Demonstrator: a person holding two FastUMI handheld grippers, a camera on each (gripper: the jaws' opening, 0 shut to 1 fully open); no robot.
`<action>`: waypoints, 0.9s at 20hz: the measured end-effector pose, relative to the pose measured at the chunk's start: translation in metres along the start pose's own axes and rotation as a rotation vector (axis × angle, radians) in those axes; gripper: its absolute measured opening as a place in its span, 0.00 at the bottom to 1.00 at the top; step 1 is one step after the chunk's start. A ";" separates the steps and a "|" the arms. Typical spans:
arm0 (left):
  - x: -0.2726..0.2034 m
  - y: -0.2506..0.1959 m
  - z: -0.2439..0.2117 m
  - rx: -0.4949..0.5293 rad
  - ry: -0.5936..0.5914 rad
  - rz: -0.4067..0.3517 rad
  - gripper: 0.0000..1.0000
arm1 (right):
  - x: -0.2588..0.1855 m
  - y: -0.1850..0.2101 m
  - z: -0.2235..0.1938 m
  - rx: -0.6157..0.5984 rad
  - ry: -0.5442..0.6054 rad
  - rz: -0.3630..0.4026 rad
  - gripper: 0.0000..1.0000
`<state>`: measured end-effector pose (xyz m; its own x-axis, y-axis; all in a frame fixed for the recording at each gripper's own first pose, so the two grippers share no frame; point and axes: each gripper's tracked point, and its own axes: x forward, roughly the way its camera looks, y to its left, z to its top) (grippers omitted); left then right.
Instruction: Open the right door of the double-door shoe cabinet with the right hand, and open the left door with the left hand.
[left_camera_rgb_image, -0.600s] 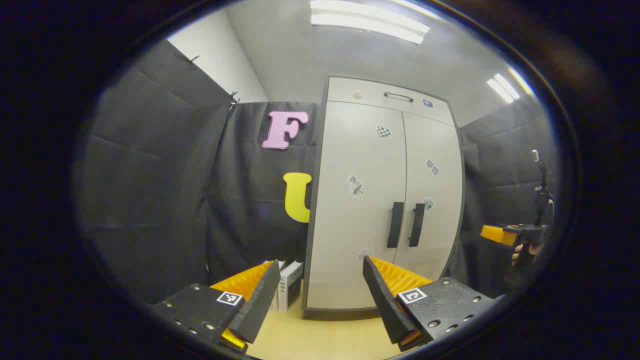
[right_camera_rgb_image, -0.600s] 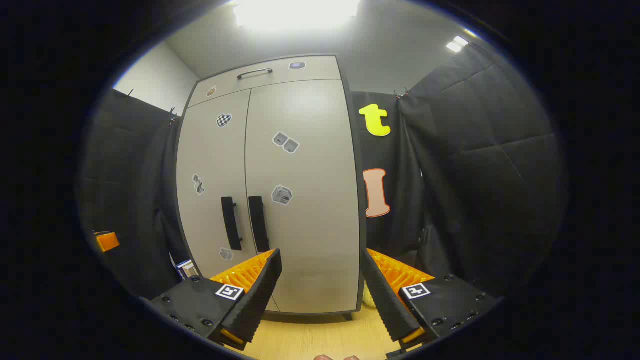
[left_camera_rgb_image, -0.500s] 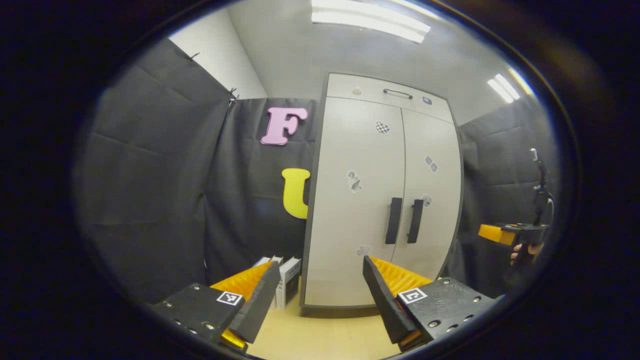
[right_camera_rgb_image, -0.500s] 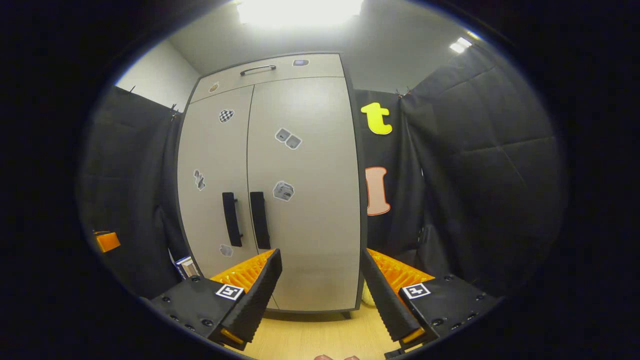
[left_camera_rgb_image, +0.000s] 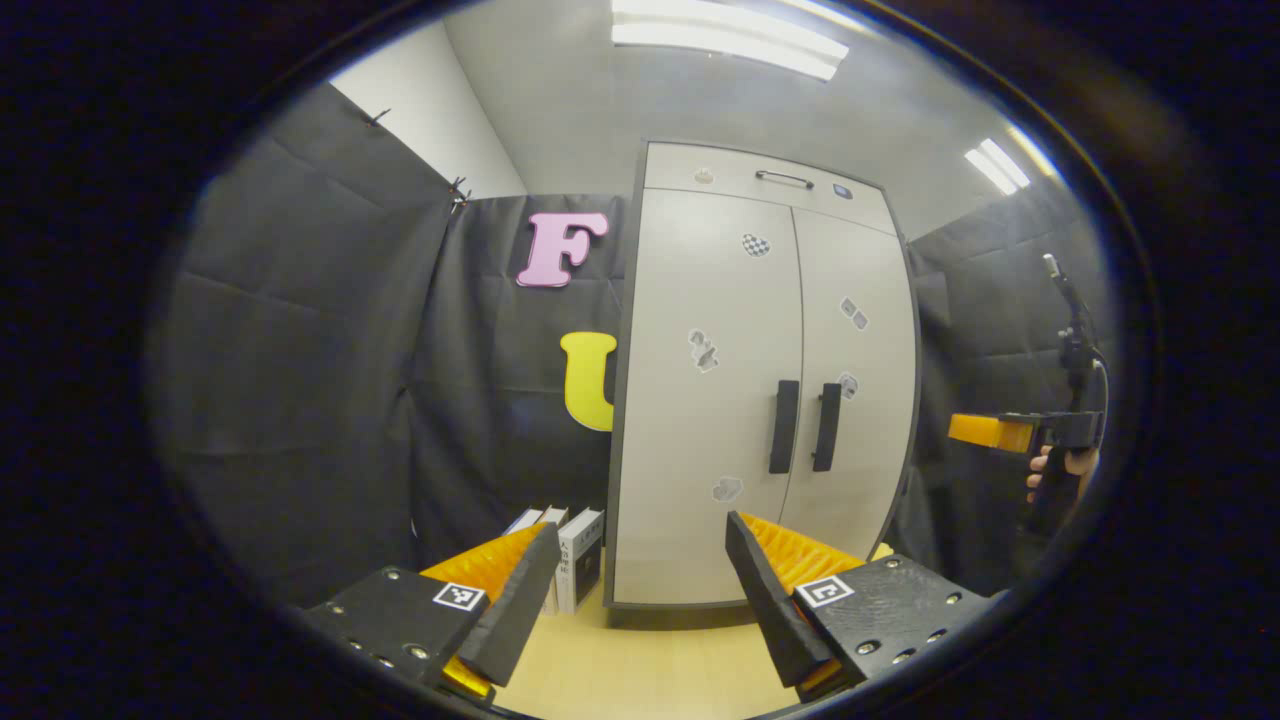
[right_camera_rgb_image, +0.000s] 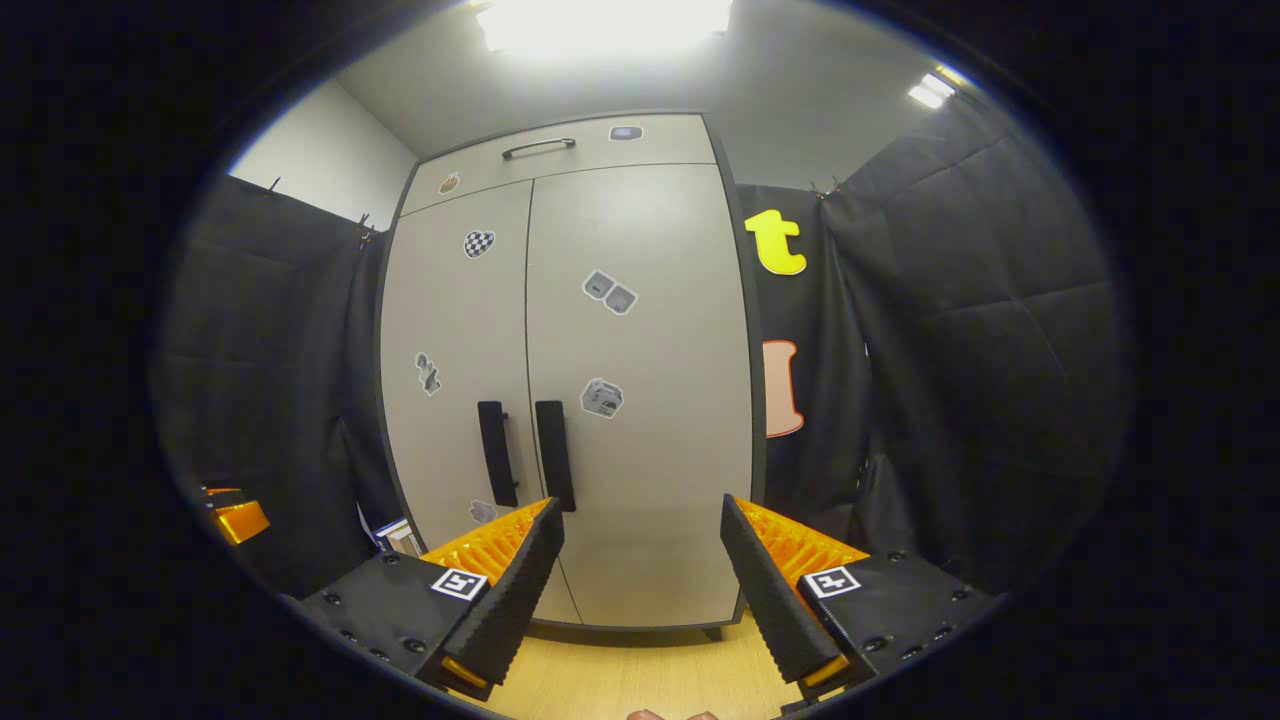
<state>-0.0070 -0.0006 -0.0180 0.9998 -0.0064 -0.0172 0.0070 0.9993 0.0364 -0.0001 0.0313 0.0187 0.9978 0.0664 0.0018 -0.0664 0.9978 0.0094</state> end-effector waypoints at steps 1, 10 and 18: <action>-0.002 0.001 -0.002 -0.001 0.005 0.002 0.97 | 0.002 0.000 0.002 0.003 -0.002 -0.003 0.99; -0.013 0.004 -0.021 -0.028 0.047 0.017 0.96 | 0.036 0.021 0.025 0.043 -0.025 0.011 0.98; -0.014 0.012 -0.035 -0.048 0.090 0.029 0.96 | 0.081 0.055 0.050 0.043 -0.065 0.052 0.98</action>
<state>-0.0211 0.0132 -0.0528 0.9940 0.0233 -0.1068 -0.0245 0.9997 -0.0098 0.0774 0.0913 0.0691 0.9908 0.1164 0.0686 -0.1200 0.9915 0.0503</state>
